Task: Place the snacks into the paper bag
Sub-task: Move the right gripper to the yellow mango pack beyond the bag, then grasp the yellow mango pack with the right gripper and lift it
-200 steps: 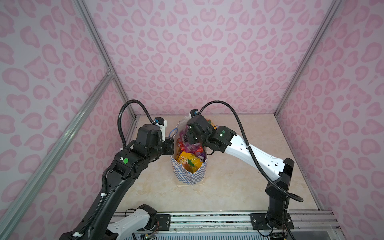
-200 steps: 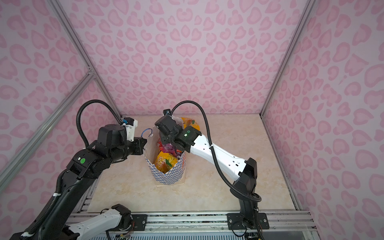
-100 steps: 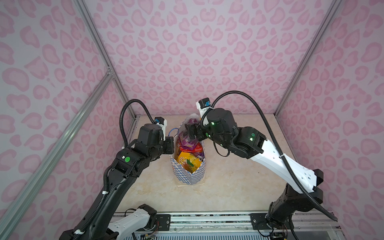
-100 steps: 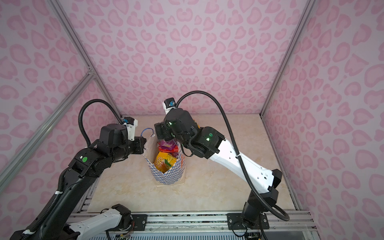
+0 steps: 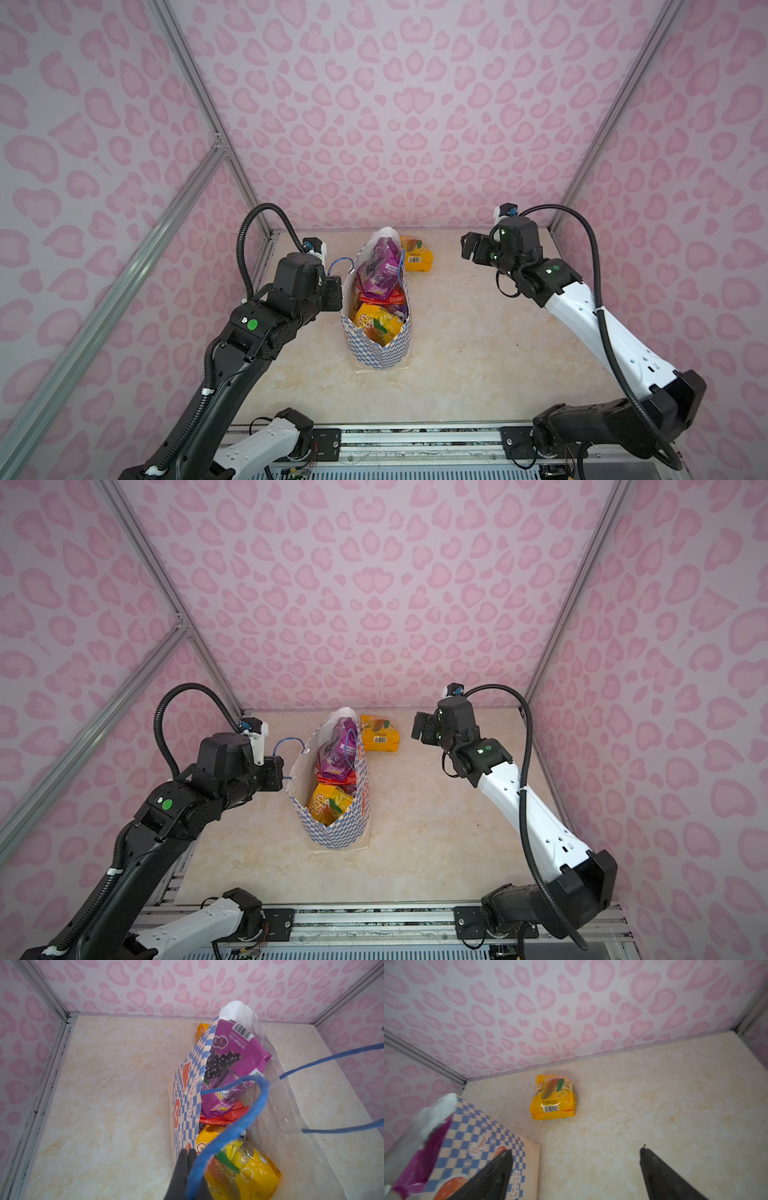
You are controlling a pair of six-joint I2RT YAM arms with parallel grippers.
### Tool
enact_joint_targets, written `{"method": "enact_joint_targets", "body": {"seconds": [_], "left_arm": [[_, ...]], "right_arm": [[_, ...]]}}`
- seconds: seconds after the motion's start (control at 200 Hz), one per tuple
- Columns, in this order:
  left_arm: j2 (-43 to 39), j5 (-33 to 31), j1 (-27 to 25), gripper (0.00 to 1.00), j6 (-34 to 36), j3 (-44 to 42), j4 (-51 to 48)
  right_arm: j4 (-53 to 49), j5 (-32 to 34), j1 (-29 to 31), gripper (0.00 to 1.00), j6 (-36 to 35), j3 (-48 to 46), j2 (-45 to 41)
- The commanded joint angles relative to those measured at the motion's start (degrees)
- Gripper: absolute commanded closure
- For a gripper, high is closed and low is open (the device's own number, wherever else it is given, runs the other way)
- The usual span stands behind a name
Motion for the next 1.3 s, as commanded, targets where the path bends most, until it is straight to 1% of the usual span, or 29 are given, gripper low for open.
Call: {"method": "enact_joint_targets", "body": {"seconds": [0.0,0.11,0.24,0.285,0.38,0.465,0.55,0.67,0.765,0.9,0.945,1.035,1.185,1.3], "left_arm": [[-0.08,-0.76,0.04,0.97,0.21,-0.15,-0.66],[0.05,-0.53,0.04,0.97,0.13,0.18,-0.74],[0.71,0.03,0.04,0.97,0.35,1.03,-1.08],[1.16,0.41,0.04,0.97,0.27,1.22,-1.19],[1.98,1.59,0.04,0.97,0.17,1.93,-1.20],[2.36,2.06,0.04,0.97,0.08,2.48,-1.29],[2.52,2.28,0.04,0.97,-0.06,2.80,-1.29],[3.02,2.54,0.04,0.97,-0.09,2.93,-1.18],[3.27,2.89,0.04,0.97,-0.09,2.93,-1.12],[3.39,3.24,0.04,0.97,-0.18,3.01,-0.94],[3.31,3.34,0.04,0.97,-0.18,3.01,-0.92],[3.17,3.29,0.00,0.97,-0.18,3.15,-1.12],[2.70,3.09,0.04,0.97,-0.19,3.04,-1.38],[2.69,2.98,0.04,0.97,-0.04,3.01,-1.58]], "right_arm": [[12.37,-10.06,-2.83,0.03,4.45,-2.92,5.65],[16.85,-15.33,-4.18,0.03,4.69,-0.11,16.57],[19.72,-22.43,-4.58,0.03,5.40,8.08,30.83],[18.29,-24.77,-4.74,0.03,5.70,14.89,36.29],[15.49,-28.74,-4.81,0.04,6.66,24.47,45.36],[13.73,-30.20,-4.44,0.03,7.04,30.52,50.94],[9.11,-31.47,-4.39,0.02,7.13,37.79,56.69],[3.98,-34.68,-3.65,0.02,6.94,45.43,62.81],[0.99,-35.25,-2.33,0.03,5.75,48.60,65.65],[-0.72,-35.86,-1.43,0.04,6.10,51.37,68.39],[-0.97,-35.97,-1.25,0.07,6.53,52.23,69.24],[-1.87,-37.16,-1.29,0.17,7.10,54.56,71.22],[-0.89,-38.92,-1.31,0.40,8.30,54.59,72.01],[0.67,-39.43,-1.32,0.57,8.28,52.03,69.48]]}}
